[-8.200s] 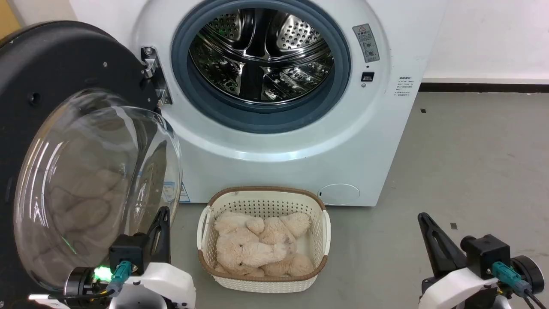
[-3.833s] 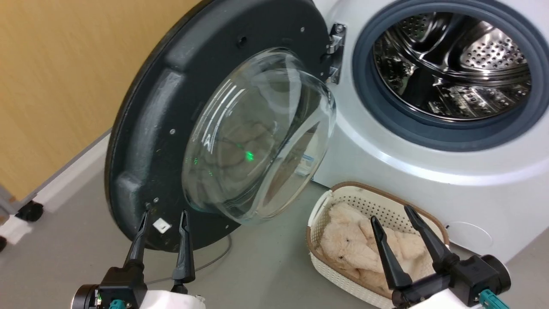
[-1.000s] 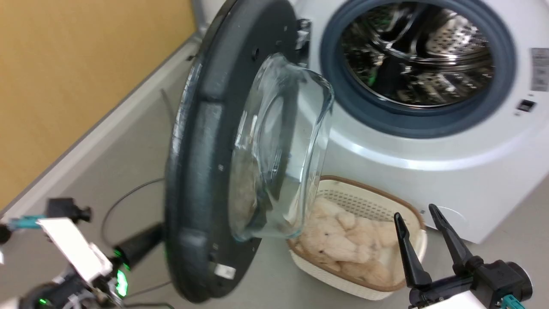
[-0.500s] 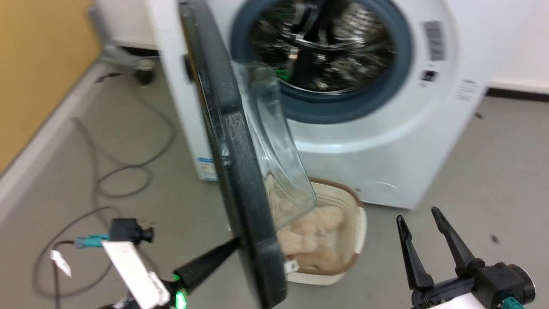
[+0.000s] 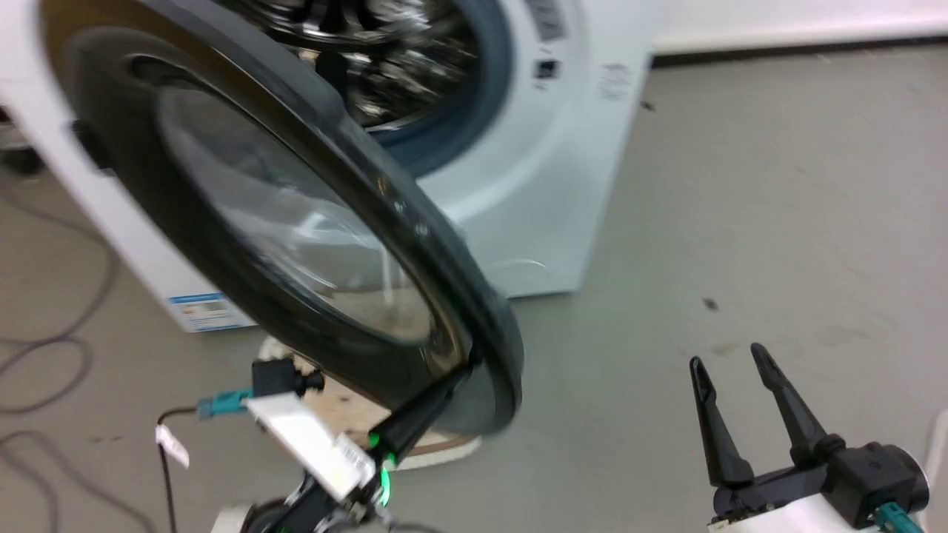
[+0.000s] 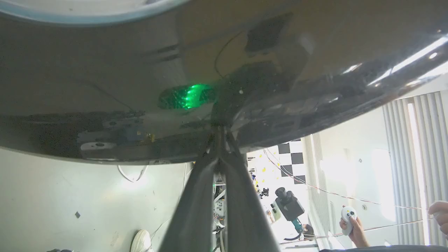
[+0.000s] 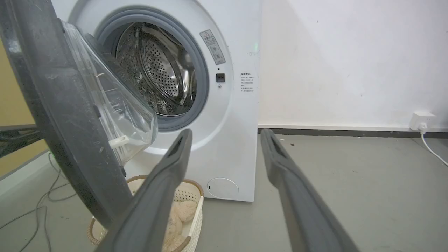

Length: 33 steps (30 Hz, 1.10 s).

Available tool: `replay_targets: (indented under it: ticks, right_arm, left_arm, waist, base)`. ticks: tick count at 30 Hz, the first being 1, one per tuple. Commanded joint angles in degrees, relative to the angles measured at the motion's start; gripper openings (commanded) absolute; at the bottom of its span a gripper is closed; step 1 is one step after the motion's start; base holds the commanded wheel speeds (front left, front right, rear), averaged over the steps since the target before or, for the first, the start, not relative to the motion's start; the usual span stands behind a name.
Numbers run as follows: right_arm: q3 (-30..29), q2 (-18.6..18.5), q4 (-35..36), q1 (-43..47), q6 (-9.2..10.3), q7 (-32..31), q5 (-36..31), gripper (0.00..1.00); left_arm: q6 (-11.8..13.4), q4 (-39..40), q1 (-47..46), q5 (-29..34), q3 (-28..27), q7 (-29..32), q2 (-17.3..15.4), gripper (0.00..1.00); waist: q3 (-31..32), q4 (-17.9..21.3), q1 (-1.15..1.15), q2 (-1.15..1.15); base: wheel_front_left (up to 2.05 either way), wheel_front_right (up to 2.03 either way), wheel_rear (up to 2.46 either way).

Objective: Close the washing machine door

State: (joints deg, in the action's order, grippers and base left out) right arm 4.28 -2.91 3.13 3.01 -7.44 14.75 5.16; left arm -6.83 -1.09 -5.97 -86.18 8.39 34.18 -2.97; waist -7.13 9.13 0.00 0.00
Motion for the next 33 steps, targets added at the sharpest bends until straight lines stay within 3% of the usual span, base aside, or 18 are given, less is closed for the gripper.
replay_targets:
  ticks: [1,12,20,26,33]
  right_arm:
    - [0.0,0.03,0.33,-1.17,-0.05,0.25,0.59,1.0]
    - [0.38,0.03,0.18,-2.26,-0.05,0.25,3.11,1.0]
    - [0.52,0.03,0.2,-2.8,-0.05,0.25,4.0,1.0]
    - [0.58,0.03,-0.08,-3.12,-0.05,0.25,4.05,1.0]
    - [-0.14,0.03,-0.37,-2.72,-0.05,0.25,3.33,1.0]
  left_arm:
    - [-0.5,-0.75,-2.11,0.39,0.65,-2.03,0.09,0.0]
    - [-0.64,-7.84,-12.76,2.79,2.16,-17.47,0.09,0.0]
    - [-0.65,-16.5,-22.38,4.23,1.38,-28.29,0.09,0.0]
    - [-0.65,-19.65,-25.94,3.73,2.92,-29.53,0.09,0.0]
    - [-0.65,-17.01,-20.74,3.71,7.98,-26.25,-1.72,0.0]
  waist:
    - [-3.3,4.68,0.0,0.0]
    - [-6.54,11.49,0.0,0.0]
    - [-7.75,13.09,0.0,0.0]
    - [-7.67,12.3,0.0,0.0]
    - [-5.16,9.04,0.0,0.0]
  base:
    - [0.0,0.0,0.0]
    - [0.0,0.0,0.0]
    - [0.0,0.0,0.0]
    - [0.0,0.0,0.0]
    - [0.0,0.0,0.0]
